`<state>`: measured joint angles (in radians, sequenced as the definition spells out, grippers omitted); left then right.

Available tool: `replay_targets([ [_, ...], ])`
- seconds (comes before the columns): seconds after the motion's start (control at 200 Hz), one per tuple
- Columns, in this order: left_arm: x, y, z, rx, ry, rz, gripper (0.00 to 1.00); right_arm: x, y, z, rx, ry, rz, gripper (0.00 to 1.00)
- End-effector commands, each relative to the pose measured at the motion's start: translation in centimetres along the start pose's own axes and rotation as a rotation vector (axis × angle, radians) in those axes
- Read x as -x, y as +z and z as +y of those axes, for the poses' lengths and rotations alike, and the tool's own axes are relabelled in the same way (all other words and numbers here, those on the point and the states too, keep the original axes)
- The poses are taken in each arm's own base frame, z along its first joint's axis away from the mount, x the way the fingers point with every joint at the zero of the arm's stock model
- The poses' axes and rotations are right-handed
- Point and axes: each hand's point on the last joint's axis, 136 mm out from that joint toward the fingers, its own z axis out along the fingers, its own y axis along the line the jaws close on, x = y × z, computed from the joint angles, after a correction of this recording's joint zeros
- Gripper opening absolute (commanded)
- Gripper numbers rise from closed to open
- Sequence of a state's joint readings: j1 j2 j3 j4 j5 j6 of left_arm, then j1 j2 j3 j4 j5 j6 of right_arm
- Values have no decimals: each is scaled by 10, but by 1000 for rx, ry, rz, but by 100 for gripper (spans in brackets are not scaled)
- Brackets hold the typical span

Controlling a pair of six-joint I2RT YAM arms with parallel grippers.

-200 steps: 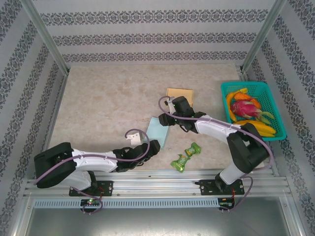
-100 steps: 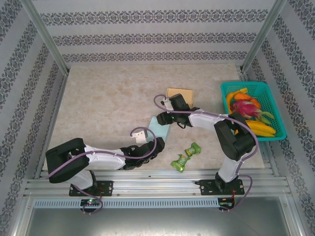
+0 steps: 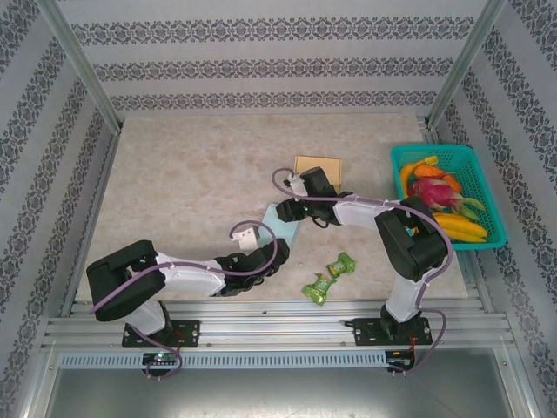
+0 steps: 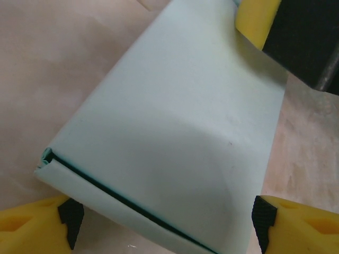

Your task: Fold the paper box

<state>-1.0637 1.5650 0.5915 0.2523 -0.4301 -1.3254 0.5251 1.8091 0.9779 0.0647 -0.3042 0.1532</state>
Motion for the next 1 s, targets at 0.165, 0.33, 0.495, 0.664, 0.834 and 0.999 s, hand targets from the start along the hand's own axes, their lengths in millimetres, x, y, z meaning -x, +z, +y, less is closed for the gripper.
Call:
replay_targets([
  [0.165,20,9,-4,-8,-33,-39,85,-34,-14,3,17,59,54,50],
  [0.33,21,12,-3,8,-12,-29,85,-42,-23,9,34,85,30,50],
  [0.495,28,12,2,17,-4,-44,83,-56,-29,11,29,112,40,50],
  [0.664,33,9,2,24,18,-57,81,-69,-29,15,35,119,56,49],
  [0.834,38,8,4,30,37,-64,77,-71,-34,24,53,118,40,44],
  [0.999,42,10,0,9,49,-55,64,-65,-41,37,48,97,9,42],
])
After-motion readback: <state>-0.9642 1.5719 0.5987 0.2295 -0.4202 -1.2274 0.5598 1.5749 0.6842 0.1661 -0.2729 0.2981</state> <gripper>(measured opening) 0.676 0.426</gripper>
